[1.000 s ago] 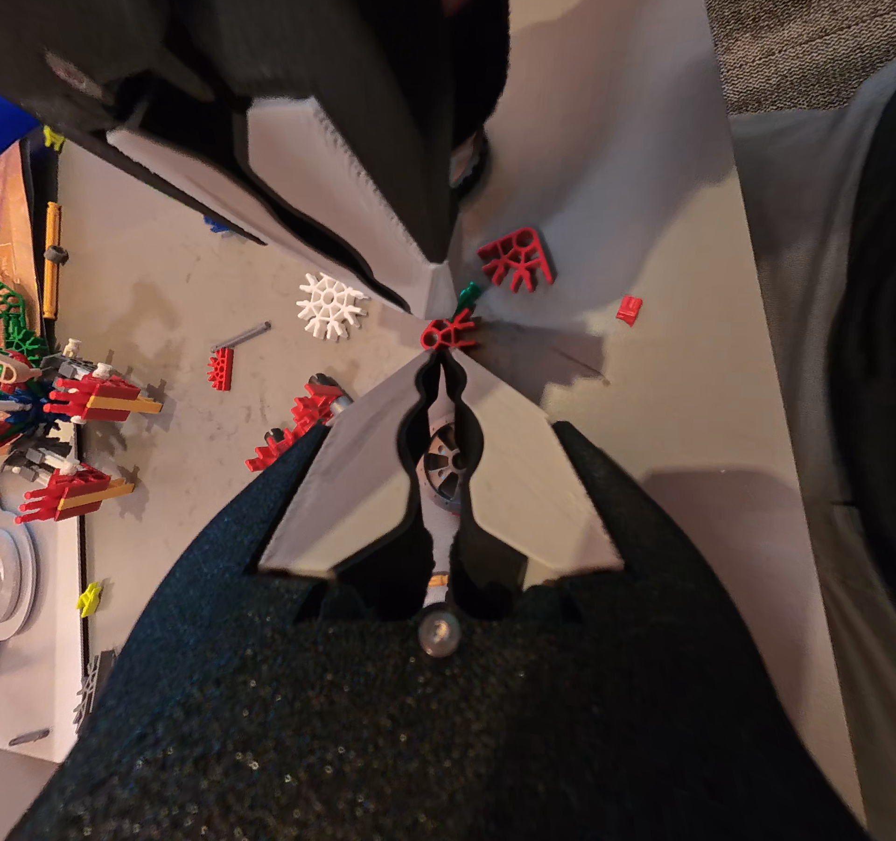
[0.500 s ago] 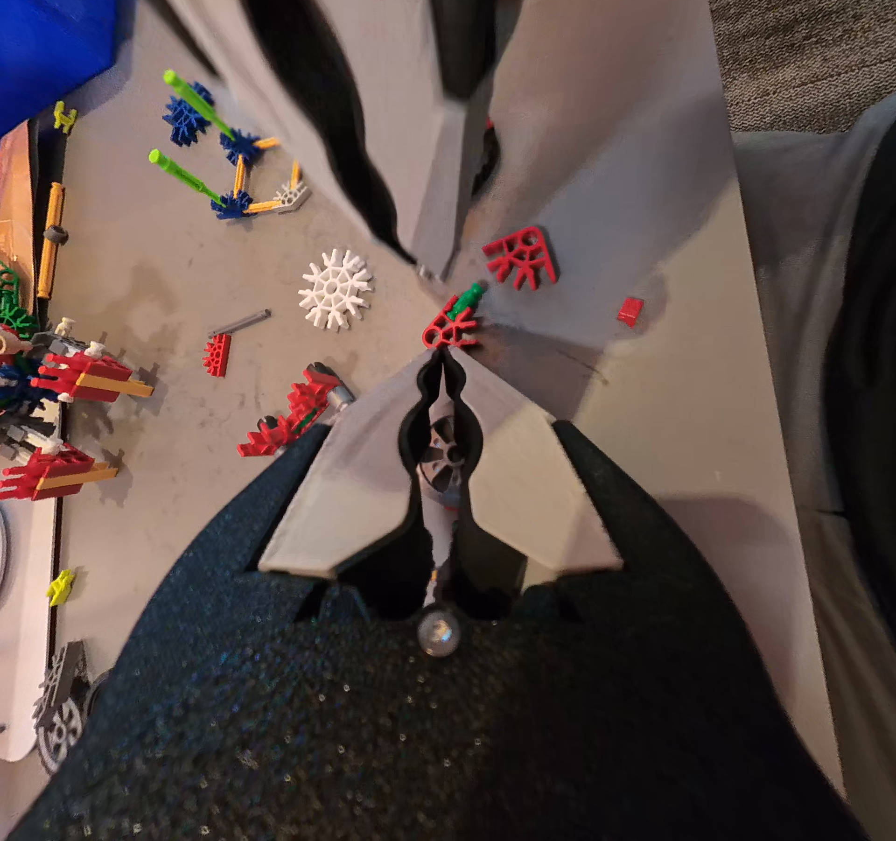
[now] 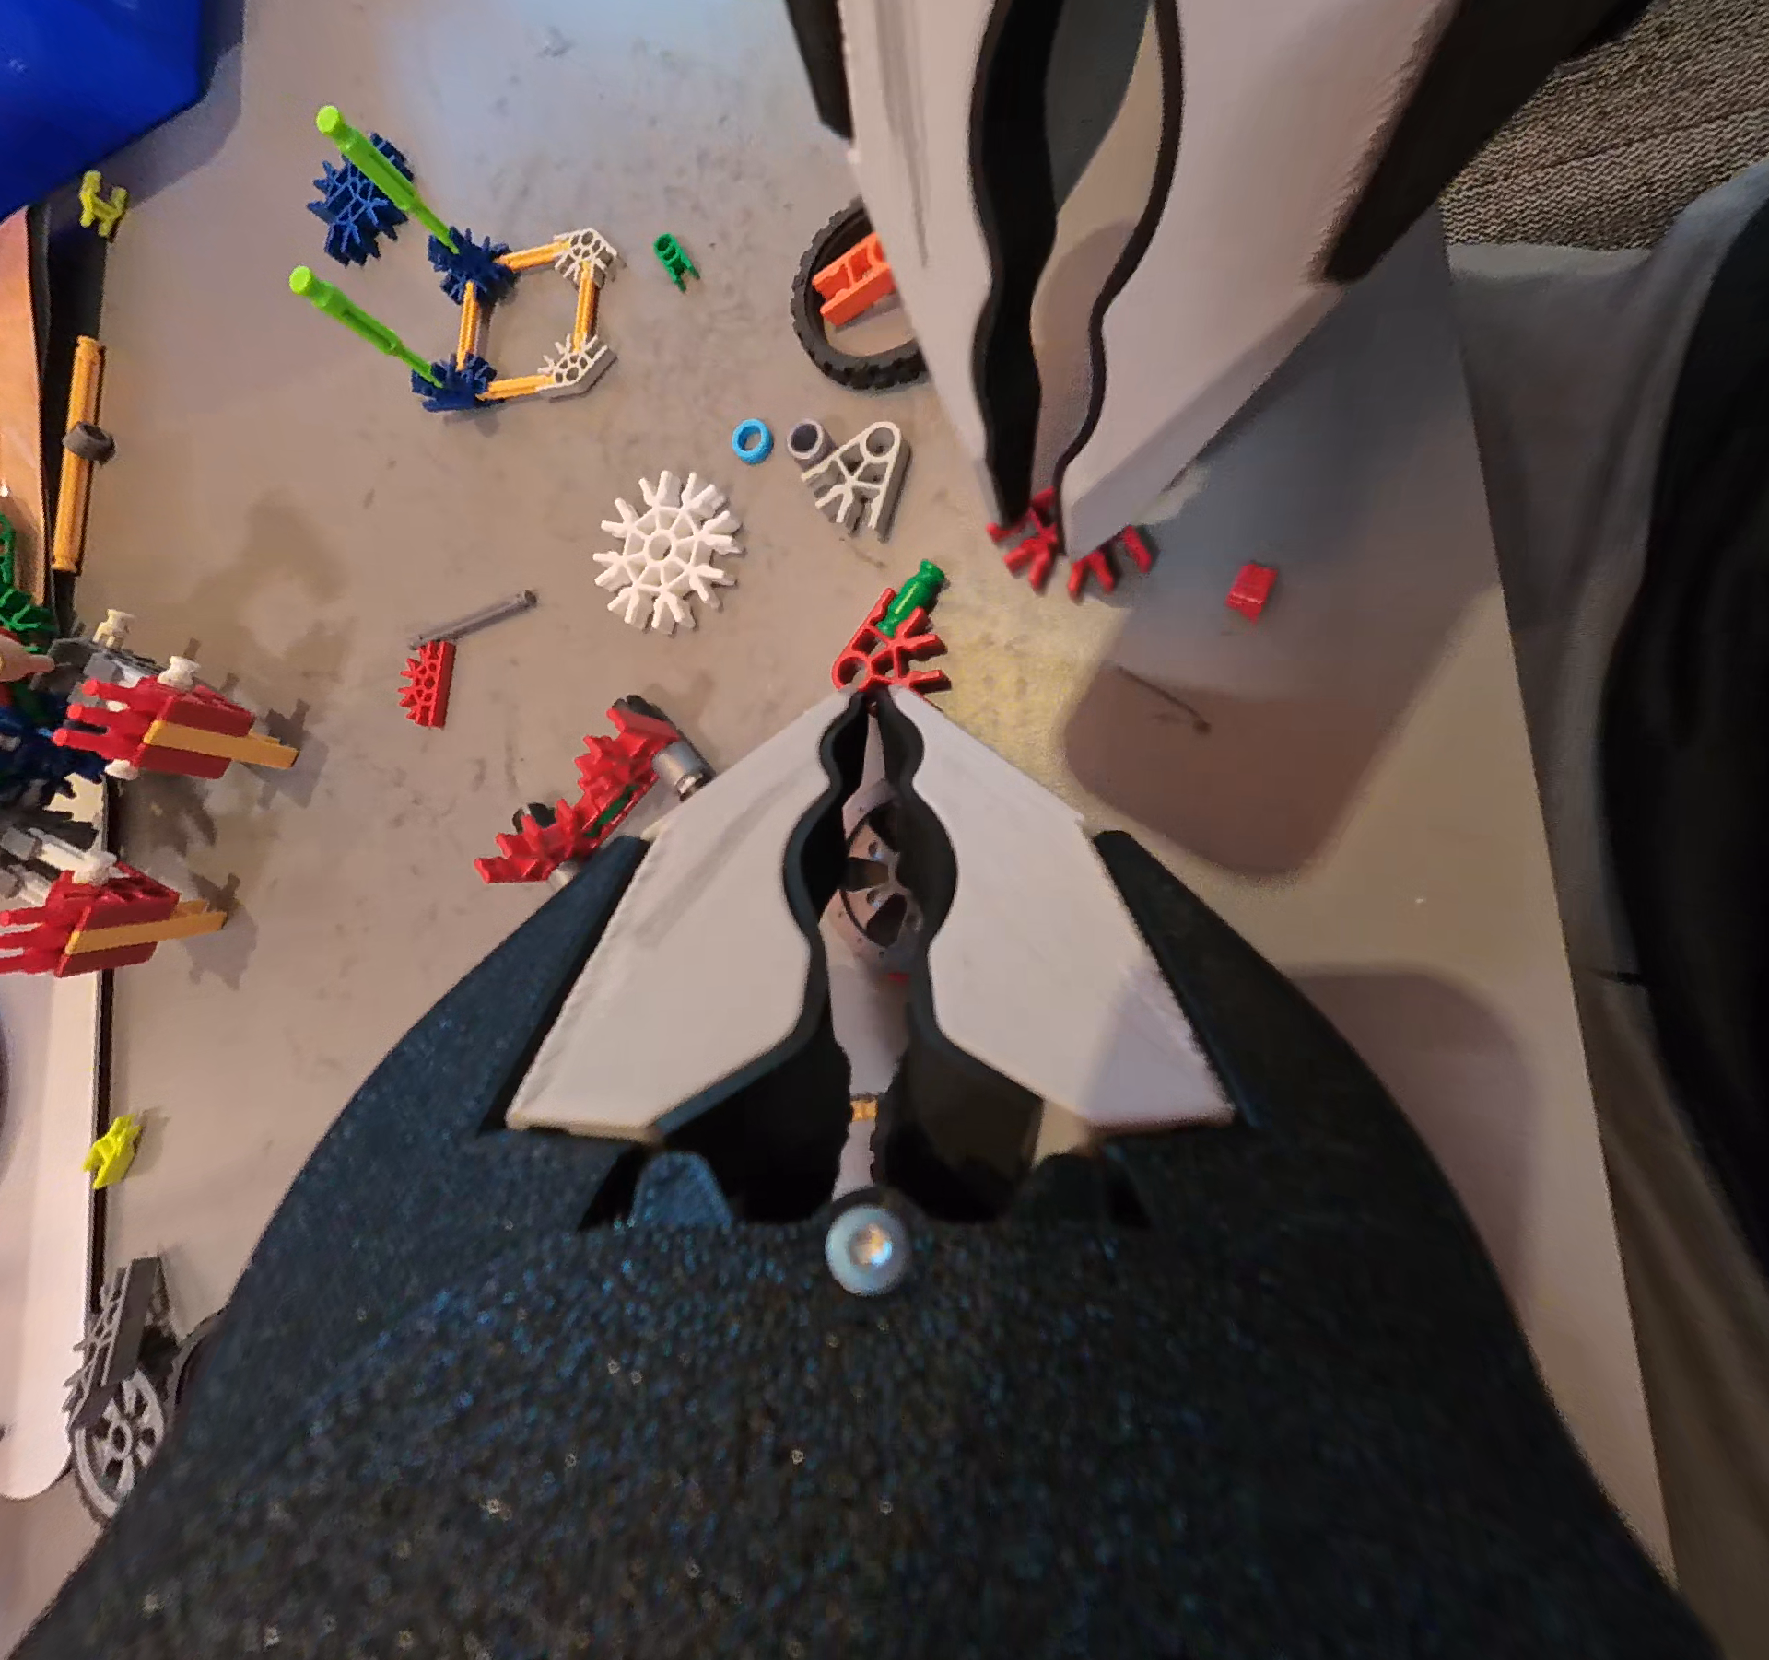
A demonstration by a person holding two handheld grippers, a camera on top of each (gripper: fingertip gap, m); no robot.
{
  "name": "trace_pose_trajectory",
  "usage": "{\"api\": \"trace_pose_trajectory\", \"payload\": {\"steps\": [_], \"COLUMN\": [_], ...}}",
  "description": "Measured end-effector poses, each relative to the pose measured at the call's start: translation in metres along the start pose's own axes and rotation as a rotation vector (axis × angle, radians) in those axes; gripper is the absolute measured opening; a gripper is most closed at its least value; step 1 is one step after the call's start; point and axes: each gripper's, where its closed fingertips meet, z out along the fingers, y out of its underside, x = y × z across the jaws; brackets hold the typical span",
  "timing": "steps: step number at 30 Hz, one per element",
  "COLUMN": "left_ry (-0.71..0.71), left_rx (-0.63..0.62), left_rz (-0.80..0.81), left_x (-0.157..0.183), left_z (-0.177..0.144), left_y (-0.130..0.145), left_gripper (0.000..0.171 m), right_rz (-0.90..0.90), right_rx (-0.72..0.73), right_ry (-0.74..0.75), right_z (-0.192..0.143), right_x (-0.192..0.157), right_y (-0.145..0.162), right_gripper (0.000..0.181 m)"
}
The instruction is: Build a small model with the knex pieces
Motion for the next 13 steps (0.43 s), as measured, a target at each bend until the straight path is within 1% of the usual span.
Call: {"api": "trace_pose_trajectory", "payload": {"steps": [1, 4, 9, 11, 13], "left_ry": [0.001, 0.013, 0.026, 0.035, 0.037], "left_rx": [0.0, 0.014, 0.022, 0.016, 0.004], "left_rz": [0.003, -0.002, -0.003, 0.001, 0.011], "left_x": [-0.0001, -0.0004, -0.0035, -0.0024, -0.0009], "left_z": [0.0, -0.0025, -0.0055, -0.0039, -0.0018], "left_y": [0.0, -0.0025, -0.0053, -0.005, -0.0035], "left_gripper": [0.0, 0.0, 0.002, 0.003, 0.003], "right_rz": [-0.001, 0.014, 0.013, 0.022, 0.041], "right_rx": [0.006, 0.015, 0.018, 0.014, 0.021], "right_ry": [0.001, 0.028, 0.03, 0.053, 0.055], "right_z": [-0.0003, -0.005, -0.0047, -0.0028, -0.0012], "right_x": [0.0004, 0.0041, -0.0051, -0.0014, 0.0009], "right_y": [0.0004, 0.0021, 0.003, 0.0039, 0.0039], "right_gripper": [0.01, 0.022, 0.031, 0.034, 0.034]}}
